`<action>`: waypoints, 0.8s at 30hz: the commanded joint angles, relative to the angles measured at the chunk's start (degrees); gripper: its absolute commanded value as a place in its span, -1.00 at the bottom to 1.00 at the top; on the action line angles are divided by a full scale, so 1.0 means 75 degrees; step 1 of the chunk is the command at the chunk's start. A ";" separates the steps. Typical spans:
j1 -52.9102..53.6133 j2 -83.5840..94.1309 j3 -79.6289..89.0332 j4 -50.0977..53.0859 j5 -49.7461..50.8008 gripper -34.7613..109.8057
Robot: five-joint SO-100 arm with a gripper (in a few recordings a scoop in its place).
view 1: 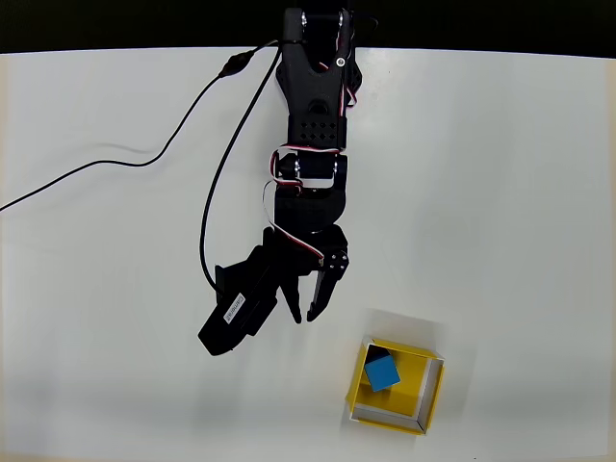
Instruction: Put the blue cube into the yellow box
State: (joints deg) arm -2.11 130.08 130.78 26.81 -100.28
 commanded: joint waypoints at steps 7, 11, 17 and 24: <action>0.0293 0.4664 0.3902 0.1289 -0.0211 -0.52; 0.0223 0.6199 0.5285 0.1980 -0.0305 -0.52; 0.0211 0.7828 0.6480 0.3340 -0.0281 -0.52; 0.0305 0.8203 0.6586 0.5684 -0.0094 -0.52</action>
State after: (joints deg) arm -0.62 190.02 178.68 61.96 -100.37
